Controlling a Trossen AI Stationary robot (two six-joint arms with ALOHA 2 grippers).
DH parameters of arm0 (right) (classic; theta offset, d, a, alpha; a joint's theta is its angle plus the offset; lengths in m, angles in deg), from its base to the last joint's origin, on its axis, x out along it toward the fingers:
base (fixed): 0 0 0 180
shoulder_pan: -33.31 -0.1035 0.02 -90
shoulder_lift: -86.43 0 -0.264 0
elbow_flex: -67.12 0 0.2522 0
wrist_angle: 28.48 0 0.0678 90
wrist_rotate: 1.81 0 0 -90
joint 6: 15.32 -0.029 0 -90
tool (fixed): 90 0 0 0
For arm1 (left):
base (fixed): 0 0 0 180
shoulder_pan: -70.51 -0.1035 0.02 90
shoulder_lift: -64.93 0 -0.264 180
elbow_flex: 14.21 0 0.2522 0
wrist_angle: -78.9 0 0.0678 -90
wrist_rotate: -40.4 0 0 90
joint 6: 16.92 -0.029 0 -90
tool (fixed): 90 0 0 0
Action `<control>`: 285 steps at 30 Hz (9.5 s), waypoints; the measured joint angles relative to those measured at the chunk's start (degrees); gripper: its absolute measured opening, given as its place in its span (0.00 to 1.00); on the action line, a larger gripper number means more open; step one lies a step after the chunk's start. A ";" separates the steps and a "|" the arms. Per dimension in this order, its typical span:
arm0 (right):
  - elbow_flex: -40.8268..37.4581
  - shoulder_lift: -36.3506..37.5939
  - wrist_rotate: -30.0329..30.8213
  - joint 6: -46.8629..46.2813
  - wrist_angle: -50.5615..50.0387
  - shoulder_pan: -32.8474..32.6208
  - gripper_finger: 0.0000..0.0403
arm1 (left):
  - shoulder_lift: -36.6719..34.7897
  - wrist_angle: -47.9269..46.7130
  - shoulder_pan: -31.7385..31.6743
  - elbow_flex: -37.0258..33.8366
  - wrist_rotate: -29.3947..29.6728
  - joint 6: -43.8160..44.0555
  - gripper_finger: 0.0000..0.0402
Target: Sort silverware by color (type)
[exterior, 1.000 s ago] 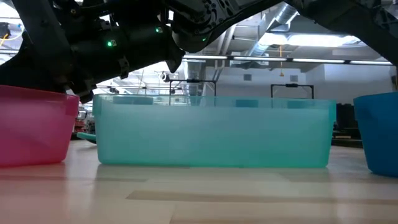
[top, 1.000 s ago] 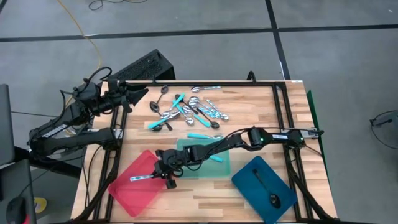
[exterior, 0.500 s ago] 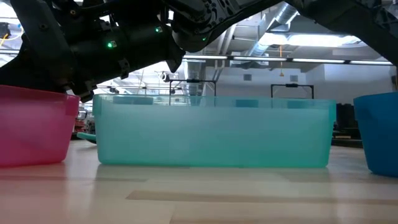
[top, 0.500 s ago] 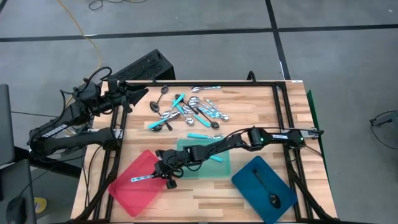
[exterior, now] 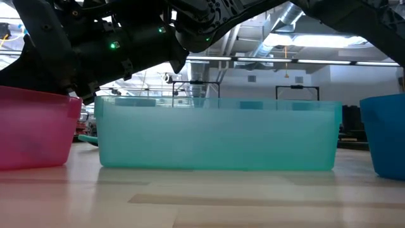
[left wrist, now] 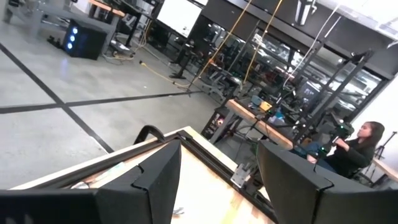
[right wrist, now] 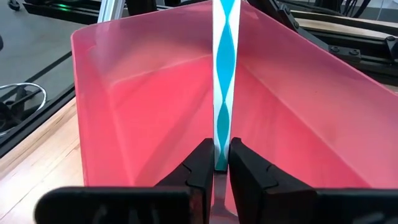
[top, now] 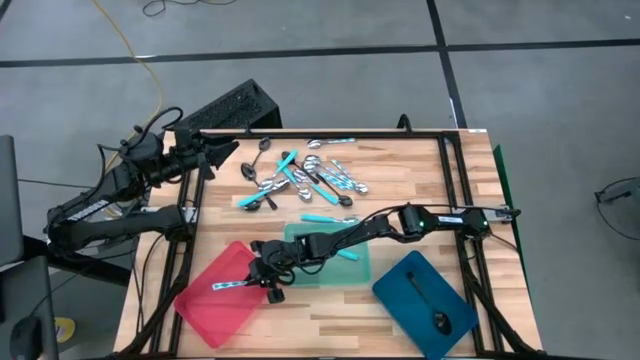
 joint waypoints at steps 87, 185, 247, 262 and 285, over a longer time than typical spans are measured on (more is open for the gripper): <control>0.02 53.17 27.21 8.80 -70.63 44.70 0.13 | 88.75 -12.93 -12.51 48.43 -6.23 -11.64 0.00; -38.49 40.84 2.80 13.88 -34.72 43.90 0.58 | -0.63 27.03 -1.73 -12.68 5.09 -2.23 0.03; -27.31 22.94 10.30 8.54 -50.59 47.19 0.11 | -8.90 18.10 -1.77 -19.86 9.22 -0.40 0.42; -27.54 28.57 10.59 3.60 -50.51 47.35 0.12 | -26.08 20.30 -1.77 -37.04 10.08 9.03 0.42; -27.34 37.38 8.64 -13.70 -32.05 31.05 0.12 | -32.76 9.25 -1.77 -39.67 1.84 7.04 0.41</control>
